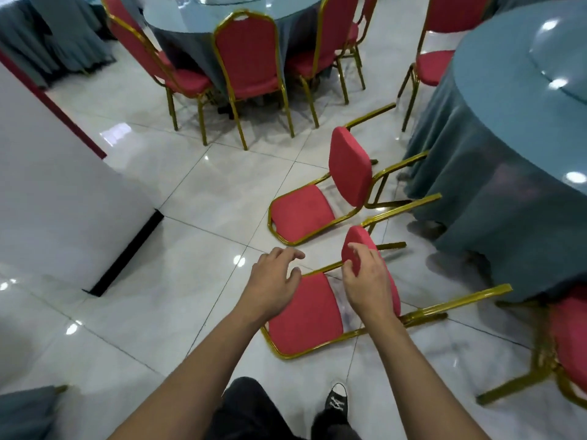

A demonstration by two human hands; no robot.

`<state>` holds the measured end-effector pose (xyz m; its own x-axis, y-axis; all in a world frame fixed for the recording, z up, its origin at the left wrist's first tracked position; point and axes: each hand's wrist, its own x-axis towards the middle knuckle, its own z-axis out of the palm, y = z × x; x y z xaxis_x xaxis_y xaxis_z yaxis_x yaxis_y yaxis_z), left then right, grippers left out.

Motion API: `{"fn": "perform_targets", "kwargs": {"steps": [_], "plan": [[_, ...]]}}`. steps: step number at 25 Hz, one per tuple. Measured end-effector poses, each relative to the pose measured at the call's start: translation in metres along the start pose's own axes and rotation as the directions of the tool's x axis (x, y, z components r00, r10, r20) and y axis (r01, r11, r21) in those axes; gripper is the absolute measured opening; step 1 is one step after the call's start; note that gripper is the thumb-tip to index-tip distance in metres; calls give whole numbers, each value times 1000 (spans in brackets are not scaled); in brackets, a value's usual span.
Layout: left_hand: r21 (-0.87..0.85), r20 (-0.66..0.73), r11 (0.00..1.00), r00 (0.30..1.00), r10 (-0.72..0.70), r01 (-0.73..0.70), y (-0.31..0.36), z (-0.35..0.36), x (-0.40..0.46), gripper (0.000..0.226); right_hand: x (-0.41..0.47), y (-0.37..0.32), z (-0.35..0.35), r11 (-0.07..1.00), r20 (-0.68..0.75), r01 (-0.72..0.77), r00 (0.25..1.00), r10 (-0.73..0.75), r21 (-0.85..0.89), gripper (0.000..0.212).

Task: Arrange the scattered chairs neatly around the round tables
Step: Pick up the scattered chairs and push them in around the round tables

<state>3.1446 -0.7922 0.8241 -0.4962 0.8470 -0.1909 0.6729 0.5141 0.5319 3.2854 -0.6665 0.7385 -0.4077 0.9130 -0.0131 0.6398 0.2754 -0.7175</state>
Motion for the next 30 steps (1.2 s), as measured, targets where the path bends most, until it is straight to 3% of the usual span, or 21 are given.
{"fn": "perform_targets", "kwargs": {"steps": [4, 9, 14, 17, 22, 27, 30], "plan": [[43, 131, 984, 977, 166, -173, -13, -8, 76, 32, 38, -5, 17, 991, -114, -135, 984, 136, 16, 31], [92, 343, 897, 859, 380, -433, -57, -19, 171, 30, 70, -37, 76, 944, -270, -323, 906, 327, 62, 37], [30, 532, 813, 698, 479, -581, -137, -13, 240, 29, 48, -53, 170, 798, -415, -544, 684, 600, 259, 37], [10, 600, 819, 658, 454, -574, -201, 18, 265, 31, 18, -37, 243, 689, -356, -652, 592, 723, 317, 36], [-3, 685, 851, 619, 384, -524, -318, 130, 304, 35, -17, 46, 387, 514, -279, -790, 438, 855, 334, 35], [31, 791, 806, 507, 342, -591, -455, 311, 355, 41, -28, 186, 549, 379, -184, -846, 332, 925, 375, 38], [96, 796, 763, 509, 326, -639, -533, 419, 393, 53, -39, 273, 639, 311, -214, -851, 240, 947, 423, 50]]}}
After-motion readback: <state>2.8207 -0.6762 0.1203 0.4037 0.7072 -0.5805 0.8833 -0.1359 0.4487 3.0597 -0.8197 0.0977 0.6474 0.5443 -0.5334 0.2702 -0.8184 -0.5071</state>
